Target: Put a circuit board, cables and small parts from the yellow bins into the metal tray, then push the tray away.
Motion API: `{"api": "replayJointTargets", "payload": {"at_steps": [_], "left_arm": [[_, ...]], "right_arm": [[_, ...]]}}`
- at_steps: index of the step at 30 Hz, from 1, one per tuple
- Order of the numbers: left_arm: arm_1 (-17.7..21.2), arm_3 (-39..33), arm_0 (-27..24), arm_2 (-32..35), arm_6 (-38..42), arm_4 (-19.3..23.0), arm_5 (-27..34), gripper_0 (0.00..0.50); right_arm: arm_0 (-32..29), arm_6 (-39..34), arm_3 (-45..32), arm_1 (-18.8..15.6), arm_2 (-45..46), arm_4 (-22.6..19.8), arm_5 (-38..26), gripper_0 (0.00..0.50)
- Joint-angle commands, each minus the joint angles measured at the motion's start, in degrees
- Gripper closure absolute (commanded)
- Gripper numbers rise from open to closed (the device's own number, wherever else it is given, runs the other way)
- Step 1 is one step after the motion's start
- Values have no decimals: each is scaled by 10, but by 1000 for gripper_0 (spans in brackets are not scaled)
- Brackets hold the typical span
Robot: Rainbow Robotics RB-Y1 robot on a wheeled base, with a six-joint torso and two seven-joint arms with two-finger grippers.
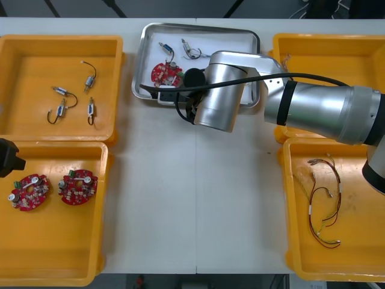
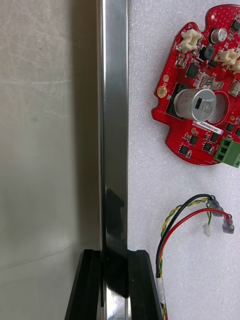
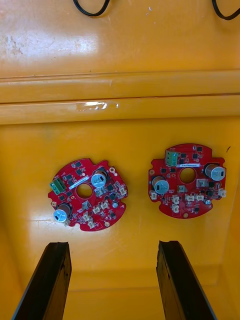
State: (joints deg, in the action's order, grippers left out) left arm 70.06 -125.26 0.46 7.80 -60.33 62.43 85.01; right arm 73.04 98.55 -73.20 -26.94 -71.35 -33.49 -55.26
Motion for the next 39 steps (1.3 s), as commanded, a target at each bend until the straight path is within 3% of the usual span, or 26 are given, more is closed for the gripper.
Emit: {"api": "replayJointTargets", "payload": {"at_steps": [1, 15, 35, 37, 39], "left_arm": [[29, -2, 10, 19, 10, 4, -5, 0], [29, -2, 10, 19, 10, 4, -5, 0], [29, -2, 10, 19, 10, 4, -5, 0], [29, -2, 10, 19, 10, 4, -5, 0], [29, -2, 10, 19, 10, 4, -5, 0]], "right_arm": [[38, 31, 19, 17, -5, 11, 34, 500], [39, 38, 50, 19, -5, 39, 126, 500], [38, 43, 68, 16, -5, 64, 153, 500], [38, 43, 69, 16, -5, 64, 153, 440], [38, 43, 69, 16, -5, 64, 153, 316]]}}
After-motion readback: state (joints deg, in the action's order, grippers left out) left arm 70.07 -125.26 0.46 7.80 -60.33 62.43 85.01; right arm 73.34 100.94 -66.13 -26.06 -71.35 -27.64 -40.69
